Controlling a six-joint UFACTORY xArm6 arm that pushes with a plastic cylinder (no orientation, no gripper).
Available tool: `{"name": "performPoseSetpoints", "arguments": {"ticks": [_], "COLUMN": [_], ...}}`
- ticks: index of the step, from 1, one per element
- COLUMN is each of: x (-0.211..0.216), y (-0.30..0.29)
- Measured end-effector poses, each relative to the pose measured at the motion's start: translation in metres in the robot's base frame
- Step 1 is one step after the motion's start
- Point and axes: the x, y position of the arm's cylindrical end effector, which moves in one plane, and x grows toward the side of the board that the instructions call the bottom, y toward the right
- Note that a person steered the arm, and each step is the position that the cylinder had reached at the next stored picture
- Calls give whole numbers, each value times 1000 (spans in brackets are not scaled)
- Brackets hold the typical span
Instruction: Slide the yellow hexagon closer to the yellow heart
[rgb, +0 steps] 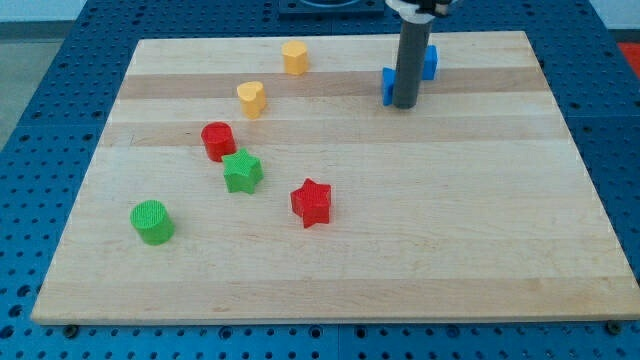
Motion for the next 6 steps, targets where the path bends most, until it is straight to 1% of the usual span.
{"name": "performPoseSetpoints", "arguments": {"ticks": [1,2,3,5,6], "x": [16,40,1,-111,-112], "y": [-10,-48,-72,-89,-129]}}
